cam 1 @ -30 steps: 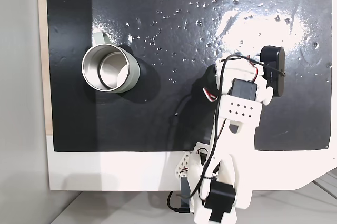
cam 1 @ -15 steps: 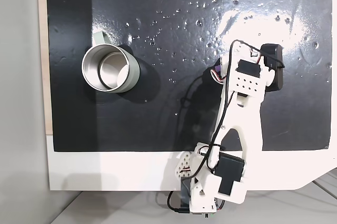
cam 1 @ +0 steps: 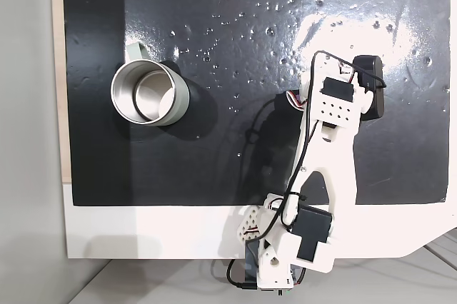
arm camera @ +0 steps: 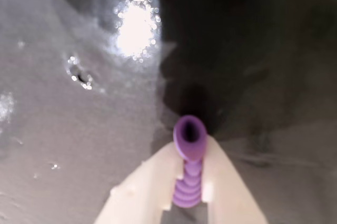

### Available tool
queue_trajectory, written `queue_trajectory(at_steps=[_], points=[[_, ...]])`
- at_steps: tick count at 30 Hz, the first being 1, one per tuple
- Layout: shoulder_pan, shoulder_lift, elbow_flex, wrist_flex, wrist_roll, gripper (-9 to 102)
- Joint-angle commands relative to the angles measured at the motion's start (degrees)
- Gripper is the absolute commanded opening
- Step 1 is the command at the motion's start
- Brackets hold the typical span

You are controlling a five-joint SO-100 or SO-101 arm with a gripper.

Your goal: Grasp a pengrip and put it in the cup.

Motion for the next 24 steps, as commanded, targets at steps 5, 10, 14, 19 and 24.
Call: queue_trajectory(at_steps=[5, 10, 14, 19, 24], points=[[-5.5, 15.7, -1.4, 5.4, 3.3, 0], [-14.2, 31.6, -1.2, 11.5, 7.3, 0], [-23.9, 37.6, -3.2, 13.7, 11.5, 0], [-35.3, 36.2, -8.0, 12.7, 17.0, 0], [-42.5, 30.2, -15.1, 10.1, 18.7, 0]])
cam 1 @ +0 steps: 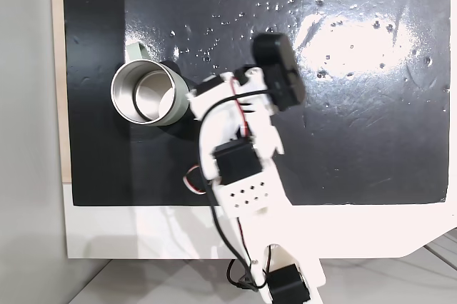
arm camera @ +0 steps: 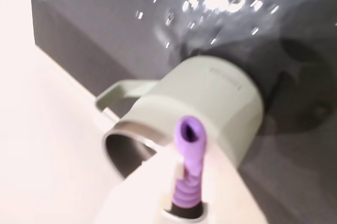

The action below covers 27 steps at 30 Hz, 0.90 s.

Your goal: Grasp a pengrip and put it in the cup.

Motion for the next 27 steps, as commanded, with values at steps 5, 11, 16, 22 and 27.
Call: queue_trajectory(at_steps=[5, 11, 16, 22, 27], points=[[-10.3, -2.3, -8.0, -5.8, 0.6, 0], [-14.1, -3.9, -7.5, -10.9, -0.4, 0], [-14.4, -5.7, -7.2, -11.5, -0.5, 0], [-14.1, -5.3, -7.0, -12.0, -0.9, 16], [-13.8, -4.7, -6.7, -11.9, -1.1, 19]])
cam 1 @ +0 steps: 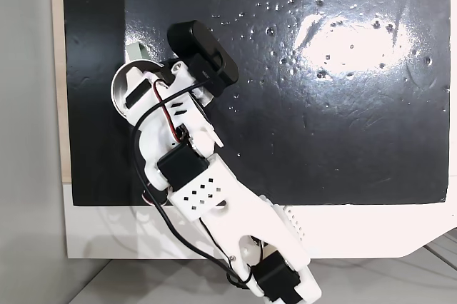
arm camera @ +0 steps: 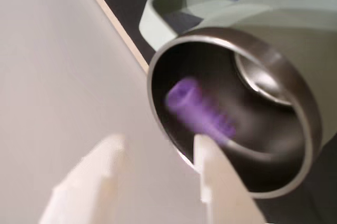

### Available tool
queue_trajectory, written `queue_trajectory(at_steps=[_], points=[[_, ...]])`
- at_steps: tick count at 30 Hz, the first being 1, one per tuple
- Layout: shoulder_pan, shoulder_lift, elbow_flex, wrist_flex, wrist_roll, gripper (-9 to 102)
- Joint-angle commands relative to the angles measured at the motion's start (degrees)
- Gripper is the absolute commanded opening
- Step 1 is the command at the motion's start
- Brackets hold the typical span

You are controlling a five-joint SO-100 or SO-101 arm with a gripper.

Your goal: Grasp a pengrip and put it in the cup.

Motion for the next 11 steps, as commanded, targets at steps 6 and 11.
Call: queue_trajectory(at_steps=[6, 11], points=[[0.1, 1.8, -2.1, -2.2, -0.7, 20], [0.4, 1.8, -2.1, -2.2, -1.0, 20]])
